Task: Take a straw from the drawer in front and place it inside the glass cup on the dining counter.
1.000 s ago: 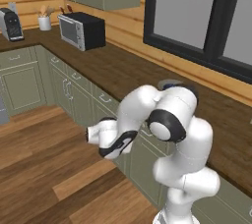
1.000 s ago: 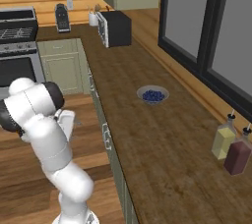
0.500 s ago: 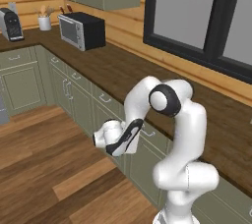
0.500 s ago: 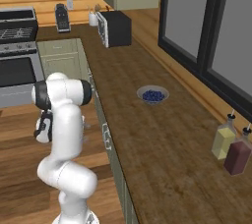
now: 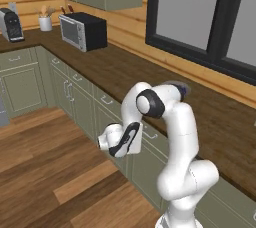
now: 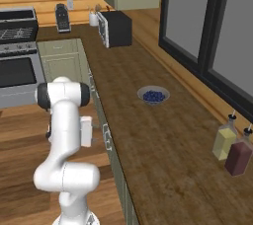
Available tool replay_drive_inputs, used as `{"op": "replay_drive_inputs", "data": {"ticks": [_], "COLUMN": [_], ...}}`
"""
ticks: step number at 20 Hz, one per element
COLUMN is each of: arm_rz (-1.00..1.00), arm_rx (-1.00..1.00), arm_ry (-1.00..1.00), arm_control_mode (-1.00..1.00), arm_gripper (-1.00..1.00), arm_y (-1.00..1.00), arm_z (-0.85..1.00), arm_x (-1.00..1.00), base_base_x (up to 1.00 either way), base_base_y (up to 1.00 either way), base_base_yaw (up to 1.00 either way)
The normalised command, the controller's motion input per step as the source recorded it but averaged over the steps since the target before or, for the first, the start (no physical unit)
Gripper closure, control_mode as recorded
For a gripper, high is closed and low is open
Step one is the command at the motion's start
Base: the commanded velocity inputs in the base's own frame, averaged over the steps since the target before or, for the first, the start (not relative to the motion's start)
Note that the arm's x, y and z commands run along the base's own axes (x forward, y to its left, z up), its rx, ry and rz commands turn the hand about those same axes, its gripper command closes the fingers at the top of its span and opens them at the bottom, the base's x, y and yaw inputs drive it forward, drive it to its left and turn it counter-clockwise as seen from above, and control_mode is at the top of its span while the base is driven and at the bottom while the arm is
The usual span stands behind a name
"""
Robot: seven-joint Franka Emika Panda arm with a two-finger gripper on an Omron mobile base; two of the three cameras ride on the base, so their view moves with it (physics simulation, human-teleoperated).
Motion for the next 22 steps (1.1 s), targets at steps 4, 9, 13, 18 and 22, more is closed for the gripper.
{"op": "replay_drive_inputs", "data": {"ticks": [4,9,13,18,22], "arm_rz": [0.00,0.00,0.00,0.00,0.00], "arm_rx": [-0.02,0.00,0.00,0.00,0.00], "arm_ry": [0.00,0.00,0.00,0.01,0.01], "arm_control_mode": [-1.00,-1.00,-1.00,-1.00,-1.00], "arm_gripper": [-1.00,-1.00,-1.00,-1.00,-1.00], "arm_y": [-0.23,-0.19,-0.22,-0.17,-0.04], "arm_z": [-0.24,-0.31,-0.28,-0.31,-0.31], "arm_x": [0.44,0.25,0.21,0.26,0.33], "base_base_x": [0.00,0.00,0.00,0.00,0.00], "base_base_y": [0.00,0.00,0.00,0.00,0.00], "base_base_yaw": [0.00,0.00,0.00,0.00,0.00]}}
